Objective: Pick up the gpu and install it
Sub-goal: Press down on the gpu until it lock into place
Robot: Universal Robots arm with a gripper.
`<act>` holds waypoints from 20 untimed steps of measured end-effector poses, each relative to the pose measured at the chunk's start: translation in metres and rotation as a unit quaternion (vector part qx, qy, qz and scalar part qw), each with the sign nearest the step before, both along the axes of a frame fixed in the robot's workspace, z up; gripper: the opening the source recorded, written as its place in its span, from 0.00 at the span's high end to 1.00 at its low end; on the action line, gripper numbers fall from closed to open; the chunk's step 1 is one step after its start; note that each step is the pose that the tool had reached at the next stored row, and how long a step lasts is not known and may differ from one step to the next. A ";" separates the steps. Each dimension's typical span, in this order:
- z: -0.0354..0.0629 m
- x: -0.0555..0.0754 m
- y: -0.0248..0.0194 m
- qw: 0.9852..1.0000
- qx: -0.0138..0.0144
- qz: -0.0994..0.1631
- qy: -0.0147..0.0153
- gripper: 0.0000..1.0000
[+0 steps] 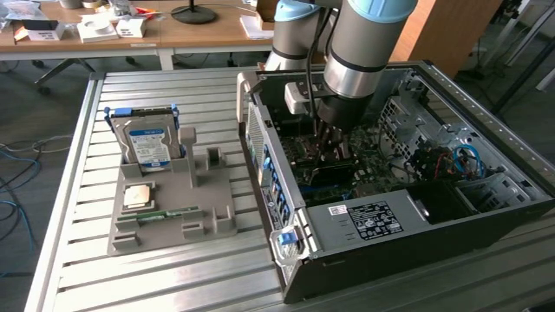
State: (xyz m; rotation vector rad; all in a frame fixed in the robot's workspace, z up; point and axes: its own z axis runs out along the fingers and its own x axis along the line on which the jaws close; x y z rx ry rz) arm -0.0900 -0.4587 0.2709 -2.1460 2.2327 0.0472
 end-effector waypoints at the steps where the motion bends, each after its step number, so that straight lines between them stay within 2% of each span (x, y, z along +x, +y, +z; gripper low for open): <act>1: 0.0000 0.000 0.0000 1.000 0.000 0.000 0.000 0.90; 20: -0.0012 0.002 0.0011 1.000 0.000 0.000 0.000 0.90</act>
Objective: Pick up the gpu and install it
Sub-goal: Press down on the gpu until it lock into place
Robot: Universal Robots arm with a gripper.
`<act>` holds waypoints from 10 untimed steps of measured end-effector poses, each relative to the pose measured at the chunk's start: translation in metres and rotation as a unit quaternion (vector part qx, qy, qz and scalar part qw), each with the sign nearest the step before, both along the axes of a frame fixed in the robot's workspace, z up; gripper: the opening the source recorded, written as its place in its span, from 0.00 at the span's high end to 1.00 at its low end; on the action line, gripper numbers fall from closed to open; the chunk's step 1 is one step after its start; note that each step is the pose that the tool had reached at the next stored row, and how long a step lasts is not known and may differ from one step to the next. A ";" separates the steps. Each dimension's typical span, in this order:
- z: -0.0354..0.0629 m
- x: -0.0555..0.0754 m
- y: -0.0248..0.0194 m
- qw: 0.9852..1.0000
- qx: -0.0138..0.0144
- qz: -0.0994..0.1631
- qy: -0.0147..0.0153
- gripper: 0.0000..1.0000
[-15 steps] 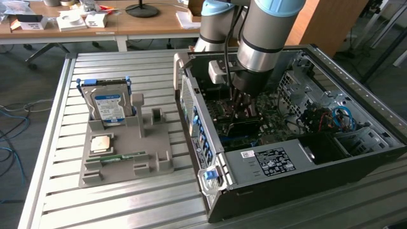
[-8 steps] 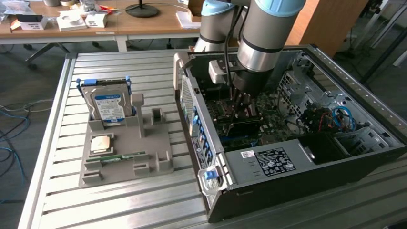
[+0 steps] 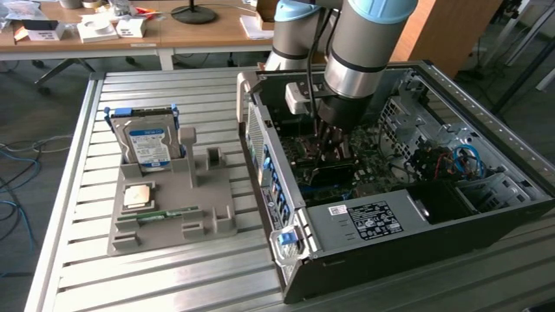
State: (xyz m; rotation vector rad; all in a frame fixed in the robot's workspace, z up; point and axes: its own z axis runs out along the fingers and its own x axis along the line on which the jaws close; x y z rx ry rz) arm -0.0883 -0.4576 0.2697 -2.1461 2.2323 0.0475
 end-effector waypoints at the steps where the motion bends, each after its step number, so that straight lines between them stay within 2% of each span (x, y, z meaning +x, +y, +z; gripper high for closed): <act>1: 0.0000 0.000 0.0000 1.000 0.000 0.000 0.000 0.90; 10: -0.0011 0.000 0.0001 1.000 0.000 0.000 0.000 0.90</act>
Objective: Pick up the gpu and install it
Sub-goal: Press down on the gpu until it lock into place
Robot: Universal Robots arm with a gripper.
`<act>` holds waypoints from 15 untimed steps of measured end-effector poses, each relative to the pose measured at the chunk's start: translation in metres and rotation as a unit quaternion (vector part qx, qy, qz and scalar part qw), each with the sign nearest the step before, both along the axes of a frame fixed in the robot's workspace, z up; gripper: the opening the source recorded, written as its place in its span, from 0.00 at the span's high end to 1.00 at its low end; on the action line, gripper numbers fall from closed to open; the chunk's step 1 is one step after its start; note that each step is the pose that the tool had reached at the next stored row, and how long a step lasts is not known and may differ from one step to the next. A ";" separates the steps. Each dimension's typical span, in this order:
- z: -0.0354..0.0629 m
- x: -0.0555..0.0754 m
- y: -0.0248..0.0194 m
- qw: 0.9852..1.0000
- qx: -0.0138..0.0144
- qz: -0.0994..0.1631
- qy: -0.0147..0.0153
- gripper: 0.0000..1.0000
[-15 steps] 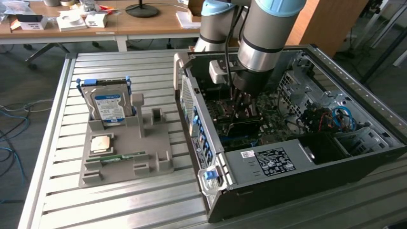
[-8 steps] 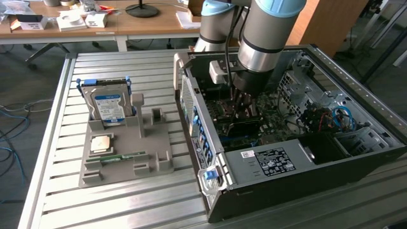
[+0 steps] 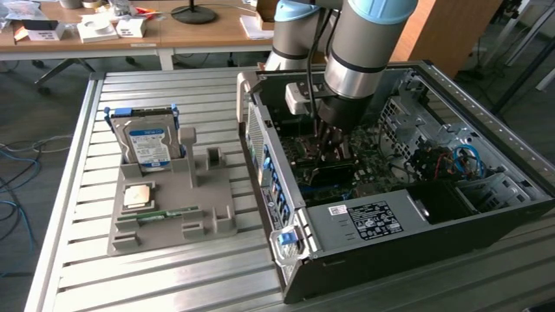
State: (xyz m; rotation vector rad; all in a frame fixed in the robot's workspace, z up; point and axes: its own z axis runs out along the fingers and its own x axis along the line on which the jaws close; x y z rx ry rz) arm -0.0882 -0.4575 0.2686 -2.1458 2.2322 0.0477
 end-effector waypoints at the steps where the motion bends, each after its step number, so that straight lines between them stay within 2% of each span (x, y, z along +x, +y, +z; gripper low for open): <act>1: -0.0006 0.000 0.0000 1.000 0.000 0.000 0.000 0.90; 15: 0.0002 0.000 0.0000 1.000 0.000 0.000 0.000 0.90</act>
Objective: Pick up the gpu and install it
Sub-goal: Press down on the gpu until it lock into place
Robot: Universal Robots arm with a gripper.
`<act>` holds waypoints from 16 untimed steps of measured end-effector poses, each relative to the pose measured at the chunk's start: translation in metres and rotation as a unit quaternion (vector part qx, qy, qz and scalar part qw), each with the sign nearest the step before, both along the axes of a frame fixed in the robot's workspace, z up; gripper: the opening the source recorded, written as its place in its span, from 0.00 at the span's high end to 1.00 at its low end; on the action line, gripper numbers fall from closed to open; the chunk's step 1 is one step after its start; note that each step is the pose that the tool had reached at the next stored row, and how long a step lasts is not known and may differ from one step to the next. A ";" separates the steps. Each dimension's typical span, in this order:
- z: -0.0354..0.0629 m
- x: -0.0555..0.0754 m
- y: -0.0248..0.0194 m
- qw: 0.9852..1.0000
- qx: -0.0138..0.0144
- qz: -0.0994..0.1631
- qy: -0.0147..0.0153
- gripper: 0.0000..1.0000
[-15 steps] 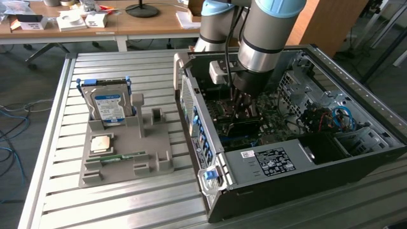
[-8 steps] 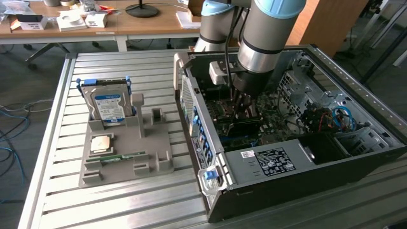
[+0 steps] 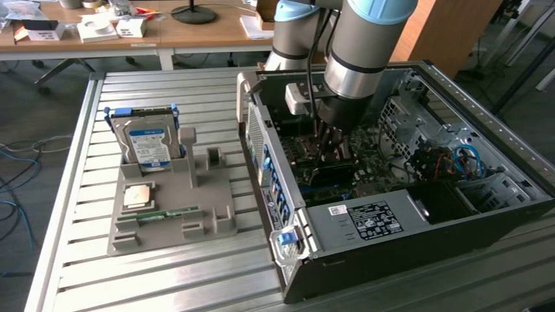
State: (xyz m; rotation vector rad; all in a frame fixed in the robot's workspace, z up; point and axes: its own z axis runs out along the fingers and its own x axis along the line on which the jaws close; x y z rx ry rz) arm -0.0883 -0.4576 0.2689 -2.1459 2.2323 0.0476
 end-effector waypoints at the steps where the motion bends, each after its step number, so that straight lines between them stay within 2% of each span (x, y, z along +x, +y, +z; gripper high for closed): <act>1: 0.0000 0.000 0.0000 1.000 0.000 0.000 0.000 0.90; 16: 0.0000 0.000 0.0000 1.000 0.000 0.000 0.000 0.90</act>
